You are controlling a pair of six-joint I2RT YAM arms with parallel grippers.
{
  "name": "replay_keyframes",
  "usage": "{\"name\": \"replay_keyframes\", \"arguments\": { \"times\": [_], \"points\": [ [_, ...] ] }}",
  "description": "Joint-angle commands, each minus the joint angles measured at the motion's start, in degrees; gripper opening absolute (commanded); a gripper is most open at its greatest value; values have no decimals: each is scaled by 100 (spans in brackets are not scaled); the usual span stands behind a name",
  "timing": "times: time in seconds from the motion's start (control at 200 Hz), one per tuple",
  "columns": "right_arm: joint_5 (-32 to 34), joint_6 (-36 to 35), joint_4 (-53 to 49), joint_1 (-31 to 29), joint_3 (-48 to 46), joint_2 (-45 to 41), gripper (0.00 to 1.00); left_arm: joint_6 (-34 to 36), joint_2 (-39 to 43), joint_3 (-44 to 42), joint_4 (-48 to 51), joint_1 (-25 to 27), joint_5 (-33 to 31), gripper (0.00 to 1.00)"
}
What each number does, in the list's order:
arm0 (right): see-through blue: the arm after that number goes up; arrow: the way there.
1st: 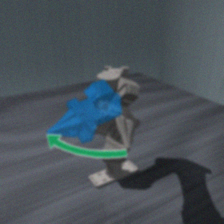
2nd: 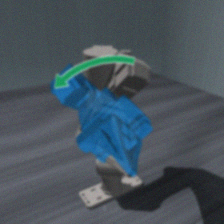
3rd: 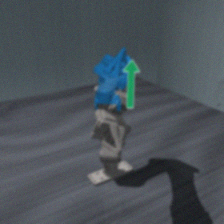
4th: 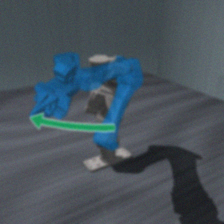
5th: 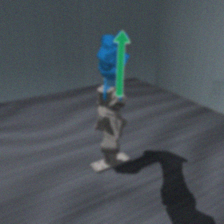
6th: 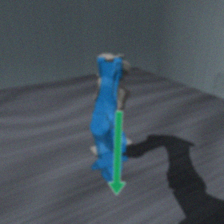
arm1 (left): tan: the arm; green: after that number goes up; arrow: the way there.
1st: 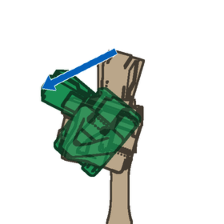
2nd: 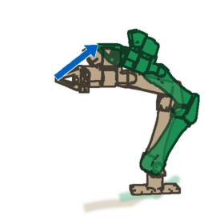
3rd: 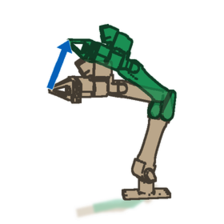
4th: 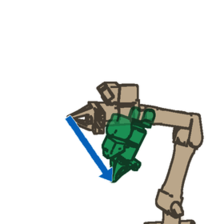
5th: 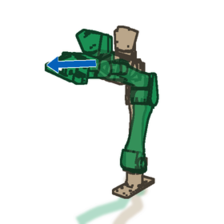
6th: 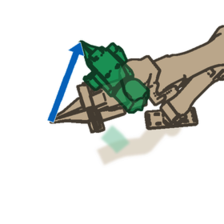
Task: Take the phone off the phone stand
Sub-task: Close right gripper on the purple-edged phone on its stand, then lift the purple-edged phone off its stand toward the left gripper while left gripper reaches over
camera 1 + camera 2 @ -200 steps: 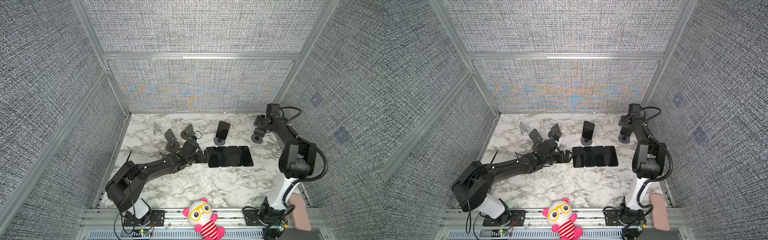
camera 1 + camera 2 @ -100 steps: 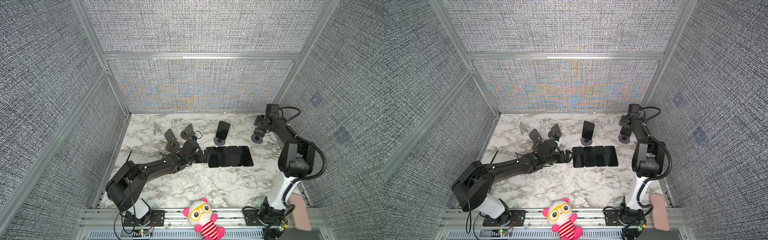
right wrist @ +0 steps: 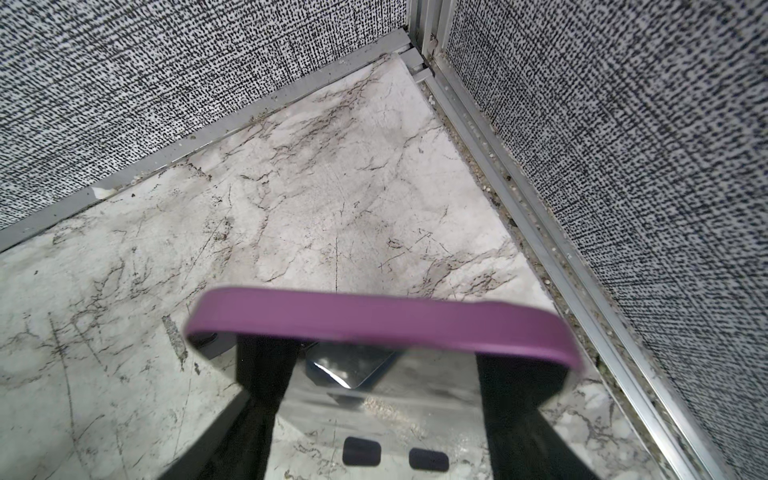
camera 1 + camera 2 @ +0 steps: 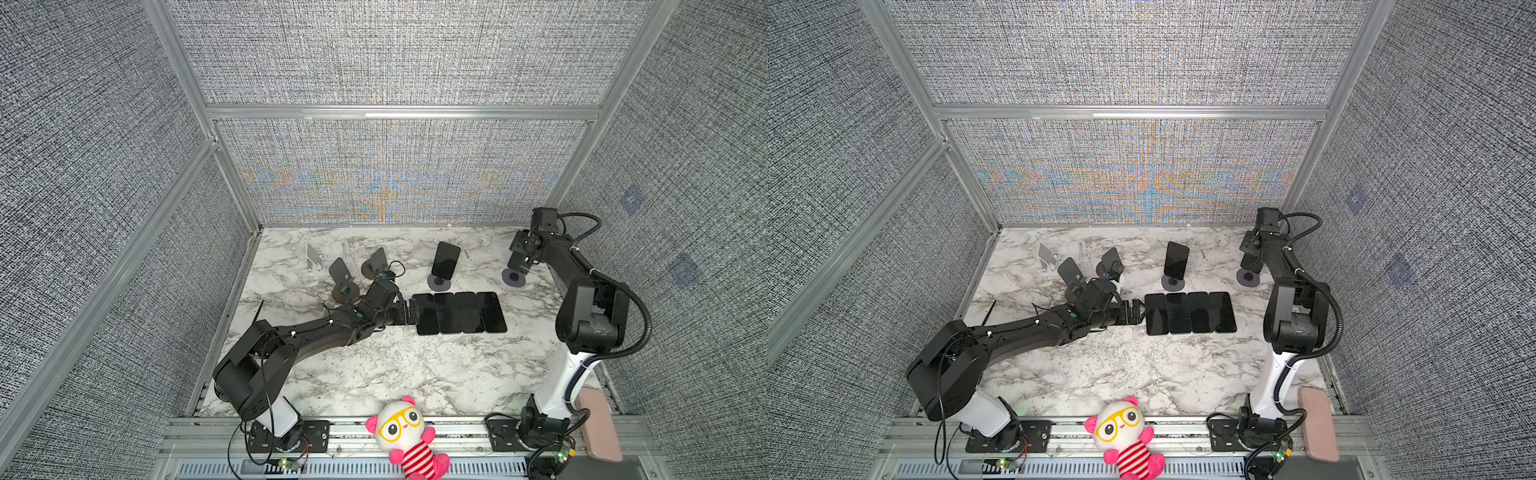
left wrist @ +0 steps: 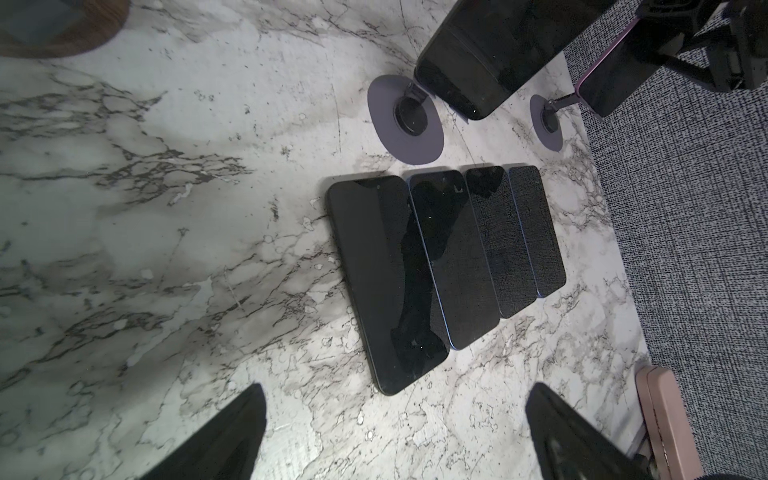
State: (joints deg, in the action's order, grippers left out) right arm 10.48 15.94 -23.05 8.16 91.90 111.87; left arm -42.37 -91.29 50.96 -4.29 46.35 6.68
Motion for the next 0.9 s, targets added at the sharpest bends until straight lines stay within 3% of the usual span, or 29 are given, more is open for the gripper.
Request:
{"name": "replay_keyframes", "arguments": {
  "times": [0.0,0.365,0.895],
  "points": [
    [86,-3,55,-10,-12,-191,66,62,-34,54,-37,-3,59,98],
    [-153,-74,-371,-16,-90,-888,63,271,17,199,131,-3,74,98],
    [-1244,-118,-1282,-260,-1198,-2781,57,1545,257,867,606,-3,470,94]
  ]
}}
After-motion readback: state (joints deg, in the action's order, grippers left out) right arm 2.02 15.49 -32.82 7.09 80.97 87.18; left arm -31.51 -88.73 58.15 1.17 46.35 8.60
